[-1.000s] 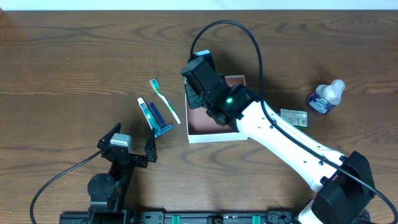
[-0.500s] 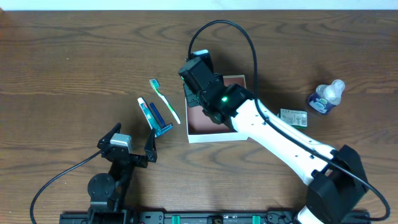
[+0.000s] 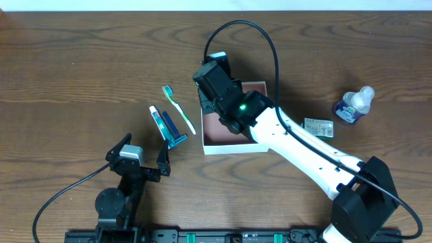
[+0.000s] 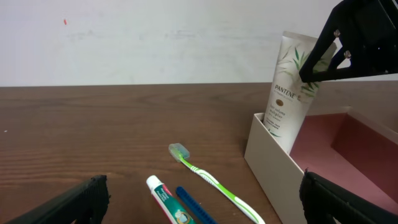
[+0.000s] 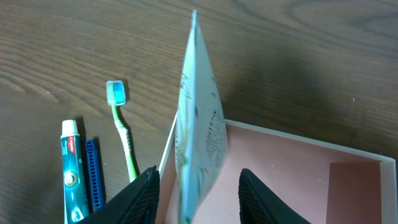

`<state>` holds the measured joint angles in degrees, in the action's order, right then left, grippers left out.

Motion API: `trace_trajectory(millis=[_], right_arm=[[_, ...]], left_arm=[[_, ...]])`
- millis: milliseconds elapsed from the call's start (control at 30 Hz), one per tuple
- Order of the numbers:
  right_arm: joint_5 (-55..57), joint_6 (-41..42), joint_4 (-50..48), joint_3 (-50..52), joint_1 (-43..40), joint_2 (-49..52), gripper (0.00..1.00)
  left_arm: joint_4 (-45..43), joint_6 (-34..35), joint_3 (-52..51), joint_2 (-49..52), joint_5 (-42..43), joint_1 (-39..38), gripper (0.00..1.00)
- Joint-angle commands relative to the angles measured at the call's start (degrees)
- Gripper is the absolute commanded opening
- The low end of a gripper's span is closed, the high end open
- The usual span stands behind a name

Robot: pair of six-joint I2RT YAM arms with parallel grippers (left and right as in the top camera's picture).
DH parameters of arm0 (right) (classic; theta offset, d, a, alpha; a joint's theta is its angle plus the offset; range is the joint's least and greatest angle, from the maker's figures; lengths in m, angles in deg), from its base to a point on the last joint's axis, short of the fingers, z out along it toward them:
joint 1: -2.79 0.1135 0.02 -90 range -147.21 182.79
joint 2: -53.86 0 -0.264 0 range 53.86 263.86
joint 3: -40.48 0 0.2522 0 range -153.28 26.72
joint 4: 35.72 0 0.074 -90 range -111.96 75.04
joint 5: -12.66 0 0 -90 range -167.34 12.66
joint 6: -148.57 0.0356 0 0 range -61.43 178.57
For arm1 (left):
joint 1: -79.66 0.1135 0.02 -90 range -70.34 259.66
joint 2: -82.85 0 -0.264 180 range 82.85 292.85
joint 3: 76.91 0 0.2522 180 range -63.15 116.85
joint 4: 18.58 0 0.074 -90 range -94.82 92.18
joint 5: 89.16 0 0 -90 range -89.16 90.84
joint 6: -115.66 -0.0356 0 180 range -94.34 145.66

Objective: Pack container
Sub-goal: 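Carry the Pantene tube into the box and release it upright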

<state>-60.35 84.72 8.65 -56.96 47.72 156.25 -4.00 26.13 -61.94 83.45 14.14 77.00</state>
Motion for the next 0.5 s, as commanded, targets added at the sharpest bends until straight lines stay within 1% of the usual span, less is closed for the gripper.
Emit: trace_trajectory(millis=[0,133,267,467], right_arm=[[0.94,1.14,0.00,-1.49,0.26,-0.07,0.42],[0.70,3.89,-0.02,-1.49,0.26,-0.07,0.41],[-0.68,5.16,-0.07,-1.49,0.39,-0.07,0.34],[-1.46,5.97,-0.22,-1.51,1.09,-0.07,0.33]], left_arm=[[1.97,0.72,-0.98,-0.37,0.61,0.35,0.98],[1.97,0.72,-0.98,-0.37,0.63,0.35,0.98],[1.97,0.72,-0.98,-0.37,0.61,0.35,0.98],[1.97,0.72,-0.98,-0.37,0.61,0.35,0.98]])
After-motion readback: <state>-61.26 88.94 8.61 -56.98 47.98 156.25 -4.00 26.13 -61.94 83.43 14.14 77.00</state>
